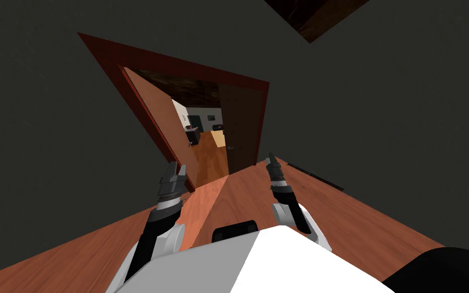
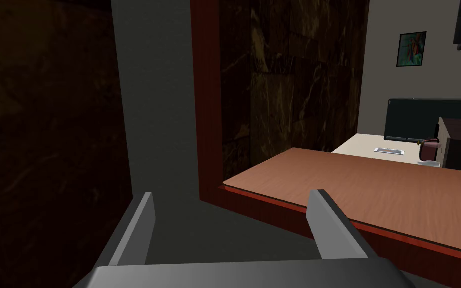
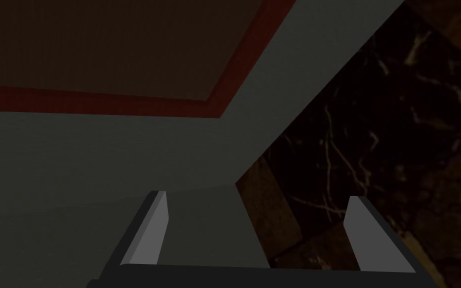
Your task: Push the door open
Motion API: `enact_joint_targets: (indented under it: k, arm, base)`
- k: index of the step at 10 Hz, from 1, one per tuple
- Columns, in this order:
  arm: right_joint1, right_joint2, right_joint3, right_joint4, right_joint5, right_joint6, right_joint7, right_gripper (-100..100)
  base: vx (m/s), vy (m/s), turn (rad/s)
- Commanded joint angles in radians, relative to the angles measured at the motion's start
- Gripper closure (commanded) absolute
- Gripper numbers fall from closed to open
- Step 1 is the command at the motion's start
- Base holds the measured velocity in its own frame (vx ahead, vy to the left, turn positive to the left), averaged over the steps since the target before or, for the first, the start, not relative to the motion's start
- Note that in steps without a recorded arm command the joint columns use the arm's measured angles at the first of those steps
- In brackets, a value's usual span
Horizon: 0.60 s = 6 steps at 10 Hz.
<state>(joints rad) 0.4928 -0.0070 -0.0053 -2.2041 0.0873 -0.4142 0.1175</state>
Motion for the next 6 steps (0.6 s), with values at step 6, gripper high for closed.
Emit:
enact_joint_targets:
  k: [6]
  arm:
    - [-0.042,-0.029,0.008,0.134,-0.011,-0.034,-0.017,-100]
  base:
    - [0.153,0.000,0.046]
